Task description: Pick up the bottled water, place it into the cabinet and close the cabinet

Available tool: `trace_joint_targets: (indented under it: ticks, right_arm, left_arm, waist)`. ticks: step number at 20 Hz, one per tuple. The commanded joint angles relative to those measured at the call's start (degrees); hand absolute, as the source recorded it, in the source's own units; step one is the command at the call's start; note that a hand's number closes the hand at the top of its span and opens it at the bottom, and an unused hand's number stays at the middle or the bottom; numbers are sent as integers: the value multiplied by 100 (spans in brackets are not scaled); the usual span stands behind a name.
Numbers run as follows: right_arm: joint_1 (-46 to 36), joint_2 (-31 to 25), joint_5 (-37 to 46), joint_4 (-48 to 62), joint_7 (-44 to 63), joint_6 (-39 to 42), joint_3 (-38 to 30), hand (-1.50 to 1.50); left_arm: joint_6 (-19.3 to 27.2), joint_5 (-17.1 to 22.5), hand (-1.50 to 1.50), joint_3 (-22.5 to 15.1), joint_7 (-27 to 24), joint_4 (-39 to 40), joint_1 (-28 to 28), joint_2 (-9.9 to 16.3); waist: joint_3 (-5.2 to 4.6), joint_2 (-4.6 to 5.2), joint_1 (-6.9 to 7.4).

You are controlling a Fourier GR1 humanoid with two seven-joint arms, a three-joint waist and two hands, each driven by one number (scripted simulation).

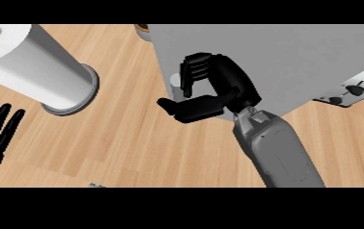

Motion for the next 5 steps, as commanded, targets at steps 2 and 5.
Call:
trace_joint_targets:
  ticks: [2, 5]
  right_arm:
    - [-1081, -3, -64, 975, -239, -836, -629, -150]
    - [-1230, -3, -191, 1163, -242, -1044, -562, -150]
  left_arm:
    - [-12, -28, -150, 14, -19, -31, 40, -14]
    - [-61, -50, -150, 0, -67, 62, 159, -75]
  waist:
    - [-23, 92, 70]
    - [-28, 66, 8]
